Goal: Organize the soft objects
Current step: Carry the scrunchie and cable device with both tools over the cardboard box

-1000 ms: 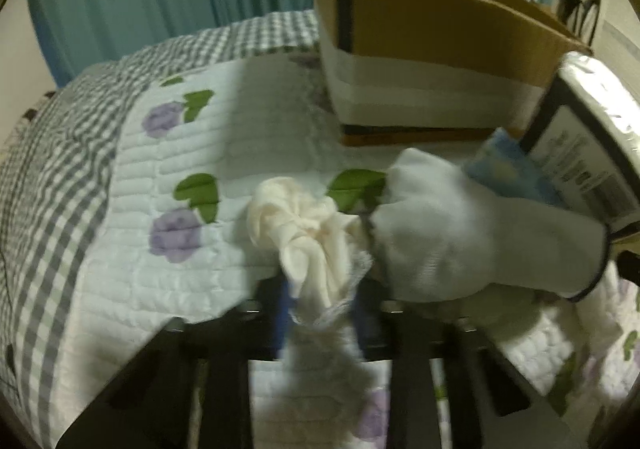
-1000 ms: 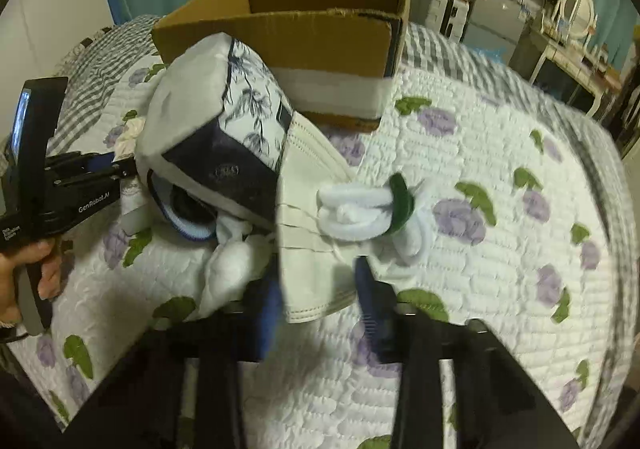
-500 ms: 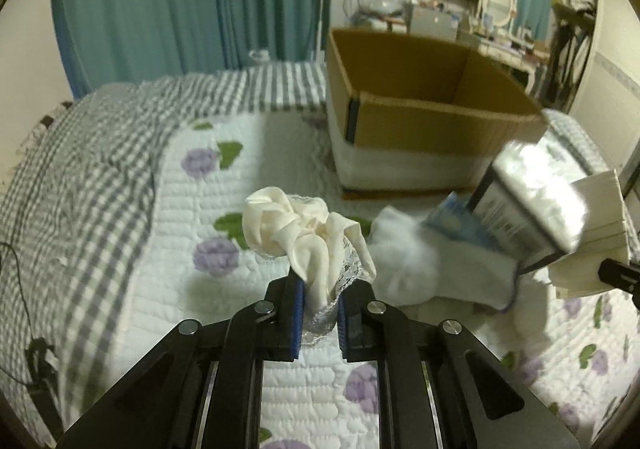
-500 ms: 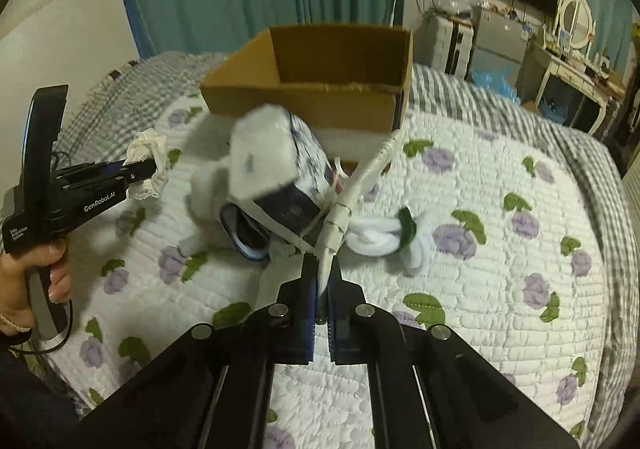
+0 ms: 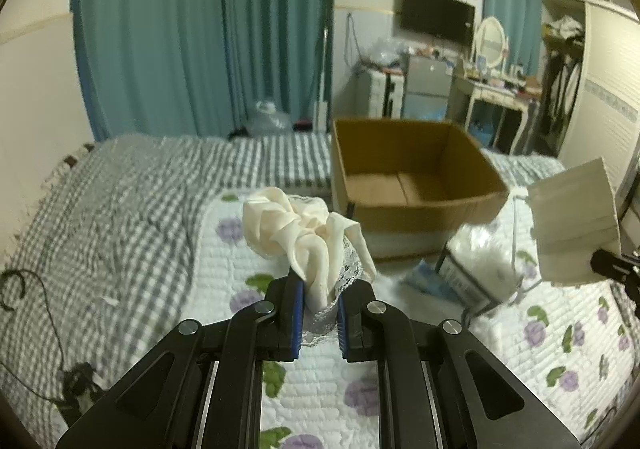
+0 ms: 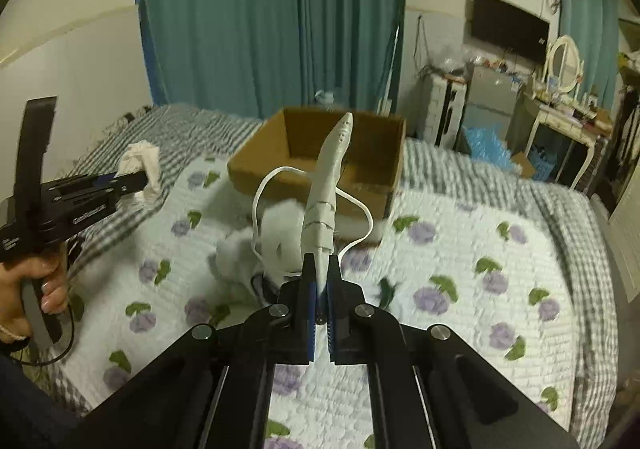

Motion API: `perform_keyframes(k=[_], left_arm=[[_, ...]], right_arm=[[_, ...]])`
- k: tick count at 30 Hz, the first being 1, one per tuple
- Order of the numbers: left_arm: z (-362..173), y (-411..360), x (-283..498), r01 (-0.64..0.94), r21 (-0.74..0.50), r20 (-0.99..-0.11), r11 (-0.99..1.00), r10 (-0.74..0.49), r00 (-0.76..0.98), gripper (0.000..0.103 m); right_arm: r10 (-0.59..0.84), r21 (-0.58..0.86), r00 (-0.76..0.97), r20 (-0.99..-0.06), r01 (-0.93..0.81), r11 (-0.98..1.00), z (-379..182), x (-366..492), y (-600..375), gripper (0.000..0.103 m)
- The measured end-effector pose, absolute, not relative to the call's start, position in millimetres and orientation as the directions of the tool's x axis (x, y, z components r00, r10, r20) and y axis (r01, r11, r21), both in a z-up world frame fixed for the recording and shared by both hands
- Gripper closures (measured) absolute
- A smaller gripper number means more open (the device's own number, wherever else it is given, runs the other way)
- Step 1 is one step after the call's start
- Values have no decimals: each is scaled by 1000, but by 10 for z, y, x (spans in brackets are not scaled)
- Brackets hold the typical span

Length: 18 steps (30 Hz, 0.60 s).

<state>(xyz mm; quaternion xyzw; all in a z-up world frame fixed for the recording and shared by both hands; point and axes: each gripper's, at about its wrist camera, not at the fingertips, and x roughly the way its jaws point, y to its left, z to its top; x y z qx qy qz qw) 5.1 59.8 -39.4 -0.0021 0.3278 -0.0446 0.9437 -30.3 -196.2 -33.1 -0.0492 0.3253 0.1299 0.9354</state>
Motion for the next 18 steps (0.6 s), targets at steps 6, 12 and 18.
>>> perform_keyframes(k=[6,12,18], left_arm=[[-94,600,-29,95,-28,-547,995,-95,832,90],[148,658,-3,98,-52,-504,994,-111,857,90],[325,677,128,103,-81,-461,991,-129,878,90]], right_arm=[[226,4,809,-542,-267,964,46,-286,-1994,99],[245,-6,855,-457,-279,960,428,-242,-2004,100],[241,-54,878,-414,-288,956,573,-21,-1994,99]])
